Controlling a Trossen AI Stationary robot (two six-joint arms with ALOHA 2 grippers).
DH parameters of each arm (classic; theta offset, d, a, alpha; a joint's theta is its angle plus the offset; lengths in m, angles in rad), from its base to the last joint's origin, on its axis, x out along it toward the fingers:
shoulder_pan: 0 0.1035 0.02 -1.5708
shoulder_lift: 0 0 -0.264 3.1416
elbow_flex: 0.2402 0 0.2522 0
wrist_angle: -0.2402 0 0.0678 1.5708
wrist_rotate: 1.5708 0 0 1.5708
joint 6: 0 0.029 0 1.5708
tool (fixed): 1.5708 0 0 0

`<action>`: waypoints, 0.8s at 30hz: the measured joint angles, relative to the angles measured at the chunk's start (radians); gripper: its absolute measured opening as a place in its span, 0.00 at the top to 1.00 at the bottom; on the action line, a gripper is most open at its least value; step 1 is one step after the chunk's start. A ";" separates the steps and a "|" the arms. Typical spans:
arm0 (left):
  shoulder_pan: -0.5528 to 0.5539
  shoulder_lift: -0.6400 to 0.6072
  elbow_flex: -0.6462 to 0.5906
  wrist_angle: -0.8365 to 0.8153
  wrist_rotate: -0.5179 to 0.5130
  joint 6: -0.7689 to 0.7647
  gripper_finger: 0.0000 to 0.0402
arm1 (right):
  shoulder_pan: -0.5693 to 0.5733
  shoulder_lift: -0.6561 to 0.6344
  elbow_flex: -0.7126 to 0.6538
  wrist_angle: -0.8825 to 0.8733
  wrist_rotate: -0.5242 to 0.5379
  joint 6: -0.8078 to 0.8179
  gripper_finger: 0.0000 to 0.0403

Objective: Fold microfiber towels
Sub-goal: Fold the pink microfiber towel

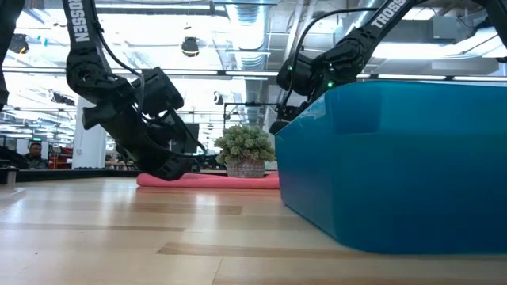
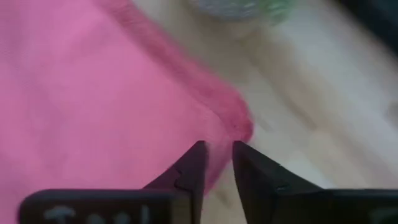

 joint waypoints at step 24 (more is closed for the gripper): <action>0.016 0.004 -0.003 0.006 0.015 -0.018 1.00 | 0.038 0.026 -0.014 0.172 -0.084 -0.132 0.57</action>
